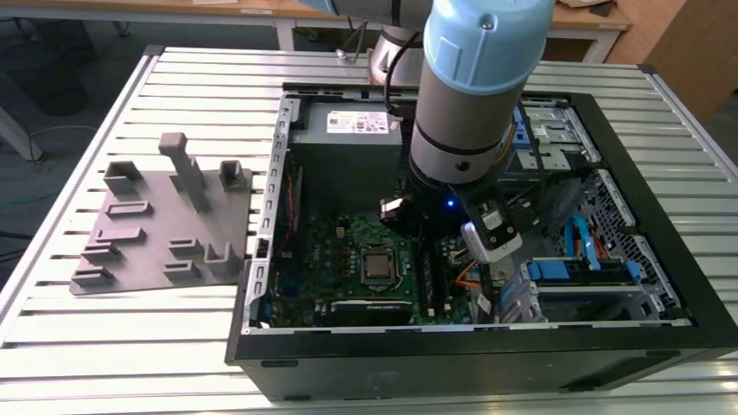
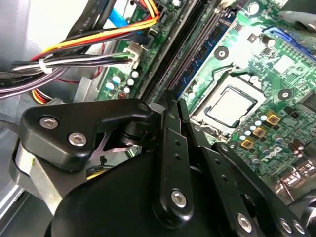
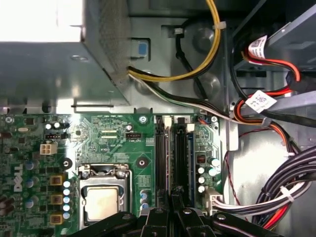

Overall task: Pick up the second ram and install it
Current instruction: 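Insert the second ram into the second slot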

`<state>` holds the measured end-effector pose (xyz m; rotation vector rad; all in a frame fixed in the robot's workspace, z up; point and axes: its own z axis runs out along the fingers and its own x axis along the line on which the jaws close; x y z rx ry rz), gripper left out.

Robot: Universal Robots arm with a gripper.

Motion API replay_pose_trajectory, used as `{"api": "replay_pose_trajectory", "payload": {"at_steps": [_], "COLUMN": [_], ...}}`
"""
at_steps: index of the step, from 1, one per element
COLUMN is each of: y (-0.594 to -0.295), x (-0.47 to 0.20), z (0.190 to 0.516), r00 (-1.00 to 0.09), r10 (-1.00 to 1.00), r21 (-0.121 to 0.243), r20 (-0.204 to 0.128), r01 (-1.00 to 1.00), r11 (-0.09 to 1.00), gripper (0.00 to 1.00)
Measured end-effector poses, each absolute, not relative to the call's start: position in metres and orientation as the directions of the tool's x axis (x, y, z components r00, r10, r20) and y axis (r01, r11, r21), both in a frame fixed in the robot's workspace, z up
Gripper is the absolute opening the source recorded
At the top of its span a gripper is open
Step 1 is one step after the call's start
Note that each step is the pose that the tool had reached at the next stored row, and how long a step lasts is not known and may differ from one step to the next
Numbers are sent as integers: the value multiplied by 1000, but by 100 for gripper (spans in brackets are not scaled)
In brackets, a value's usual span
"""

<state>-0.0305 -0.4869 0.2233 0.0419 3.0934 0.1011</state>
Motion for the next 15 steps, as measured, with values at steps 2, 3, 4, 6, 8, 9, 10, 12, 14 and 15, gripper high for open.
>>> {"api": "replay_pose_trajectory", "payload": {"at_steps": [2,3,4,6,8,9,10,12,14,15], "y": [-487,-487,-487,-487,-487,-487,-487,-487,-487,-487], "x": [-30,-30,-30,-30,-30,-30,-30,-30,-30,-30], "z": [223,223,223,222,221,221,221,220,220,219], "r00": [-999,-999,-999,-999,-999,-999,-999,-999,-999,-999], "r10": [29,29,28,26,25,24,24,23,23,23], "r21": [66,66,65,63,61,61,60,59,59,58], "r20": [-45,-45,-45,-45,-45,-45,-45,-45,-45,-46], "r01": [26,26,25,23,22,21,21,21,21,21], "r11": [998,998,998,998,998,998,998,998,998,998], "gripper": [11,11,11,11,11,11,11,11,11,11]}}
